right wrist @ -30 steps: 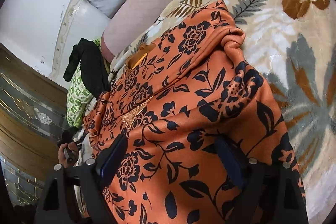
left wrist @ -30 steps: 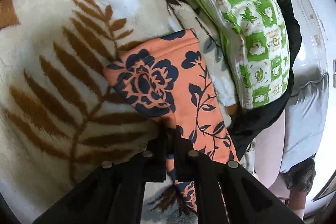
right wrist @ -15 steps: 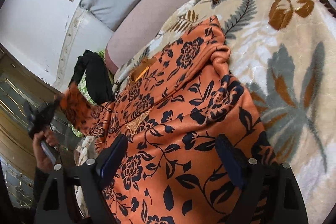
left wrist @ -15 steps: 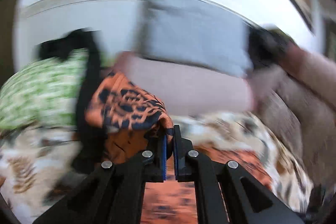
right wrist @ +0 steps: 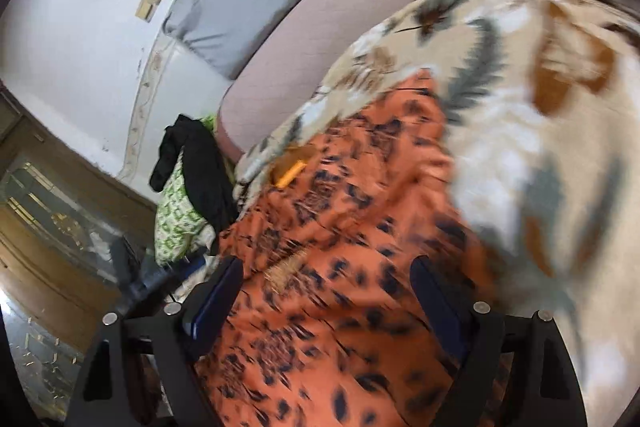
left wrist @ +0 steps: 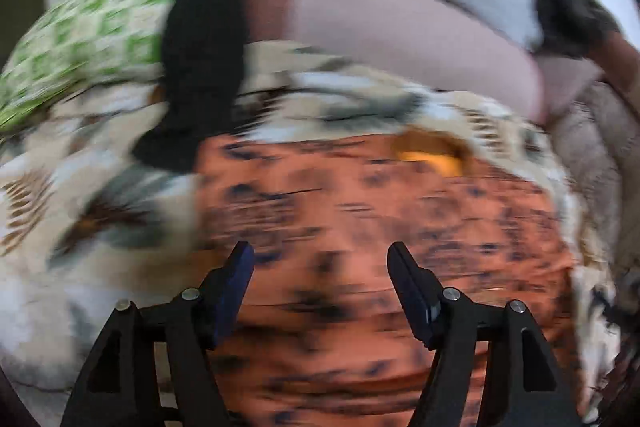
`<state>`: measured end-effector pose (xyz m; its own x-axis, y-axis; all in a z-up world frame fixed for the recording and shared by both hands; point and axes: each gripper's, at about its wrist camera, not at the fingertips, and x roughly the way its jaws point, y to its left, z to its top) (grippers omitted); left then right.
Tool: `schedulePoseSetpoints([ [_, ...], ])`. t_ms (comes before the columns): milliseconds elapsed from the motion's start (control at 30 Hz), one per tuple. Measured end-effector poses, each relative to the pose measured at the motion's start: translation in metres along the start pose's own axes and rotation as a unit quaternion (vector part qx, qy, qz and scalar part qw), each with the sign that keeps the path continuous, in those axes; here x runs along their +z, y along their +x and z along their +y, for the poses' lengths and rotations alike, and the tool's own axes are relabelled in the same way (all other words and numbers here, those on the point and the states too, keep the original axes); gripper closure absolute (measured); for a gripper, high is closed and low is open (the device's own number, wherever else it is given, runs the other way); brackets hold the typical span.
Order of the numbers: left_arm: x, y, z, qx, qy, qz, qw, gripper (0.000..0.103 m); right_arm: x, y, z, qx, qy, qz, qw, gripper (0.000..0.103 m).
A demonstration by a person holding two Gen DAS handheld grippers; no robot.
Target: Fold small clothes
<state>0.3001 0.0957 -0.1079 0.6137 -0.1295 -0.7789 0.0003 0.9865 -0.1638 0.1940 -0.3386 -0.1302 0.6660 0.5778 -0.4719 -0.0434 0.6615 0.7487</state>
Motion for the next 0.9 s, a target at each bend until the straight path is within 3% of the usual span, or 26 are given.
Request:
schedulePoseSetpoints([
  [67, -0.009, 0.007, 0.027, 0.02, -0.015, 0.015, 0.9996, 0.033, 0.021, 0.024, 0.006, -0.005, -0.008, 0.005, 1.0, 0.015],
  [200, -0.027, 0.041, 0.051, 0.034, -0.025, 0.057, 0.9975, 0.035, 0.067, 0.096, -0.009, -0.092, 0.006, 0.045, 0.995, 0.015],
  [267, -0.033, 0.043, 0.055, 0.037, -0.022, 0.044, 0.9981, 0.049, 0.071, 0.127, -0.02, -0.119, 0.012, 0.097, 0.988, 0.021],
  [300, -0.032, 0.042, 0.055, 0.031, -0.016, 0.045, 0.9984, 0.073, 0.067, 0.144, -0.021, -0.135, 0.002, 0.133, 0.982, 0.061],
  [333, -0.031, 0.042, 0.054, 0.018, -0.02, 0.046, 0.9986, 0.083, 0.063, 0.15, -0.019, -0.14, -0.005, 0.148, 0.979, 0.08],
  [367, -0.03, 0.038, 0.054, 0.016, -0.023, 0.042, 0.9987, 0.083, 0.059, 0.15, -0.012, -0.144, -0.022, 0.153, 0.977, 0.087],
  [400, -0.029, 0.034, 0.053, 0.016, -0.02, 0.033, 0.9991, 0.084, 0.058, 0.147, -0.006, -0.152, -0.033, 0.146, 0.977, 0.087],
  [467, -0.028, 0.029, 0.05, 0.017, -0.016, 0.014, 0.9996, 0.084, 0.058, 0.124, 0.012, -0.16, -0.058, 0.103, 0.98, 0.087],
  [533, -0.034, 0.038, 0.055, 0.018, -0.026, 0.033, 0.999, 0.082, 0.056, 0.111, 0.017, -0.195, -0.082, 0.066, 0.975, 0.085],
  [567, -0.036, 0.042, 0.055, 0.02, -0.033, 0.036, 0.9986, 0.08, 0.053, 0.115, 0.01, -0.215, -0.082, 0.073, 0.97, 0.082],
  [600, -0.035, 0.039, 0.055, 0.022, -0.036, 0.03, 0.9987, 0.08, 0.047, 0.133, -0.008, -0.244, -0.069, 0.127, 0.959, 0.079],
  [633, -0.035, 0.034, 0.054, 0.026, -0.035, 0.029, 0.9986, 0.08, 0.046, 0.134, -0.012, -0.237, -0.065, 0.13, 0.961, 0.078],
  [667, -0.035, 0.028, 0.055, 0.029, -0.032, 0.023, 0.9988, 0.079, 0.048, 0.122, -0.007, -0.222, -0.069, 0.105, 0.967, 0.077],
  [700, -0.033, 0.022, 0.054, 0.031, -0.028, 0.013, 0.999, 0.078, 0.05, 0.116, -0.003, -0.216, -0.07, 0.096, 0.969, 0.062],
  [733, -0.033, 0.017, 0.054, 0.033, -0.025, 0.007, 0.9991, 0.078, 0.053, 0.106, 0.002, -0.213, -0.07, 0.078, 0.971, 0.027],
  [767, -0.032, 0.013, 0.053, 0.033, -0.02, 0.001, 0.9993, 0.078, 0.057, 0.094, 0.009, -0.215, -0.07, 0.049, 0.973, 0.018],
  [833, -0.035, 0.013, 0.052, 0.037, -0.011, -0.001, 0.9993, 0.078, 0.061, 0.08, 0.023, -0.183, -0.074, 0.017, 0.98, 0.017],
  [900, -0.038, 0.036, 0.054, 0.052, -0.012, 0.042, 0.9977, 0.074, 0.06, 0.084, 0.031, -0.108, -0.065, 0.031, 0.992, 0.017],
])
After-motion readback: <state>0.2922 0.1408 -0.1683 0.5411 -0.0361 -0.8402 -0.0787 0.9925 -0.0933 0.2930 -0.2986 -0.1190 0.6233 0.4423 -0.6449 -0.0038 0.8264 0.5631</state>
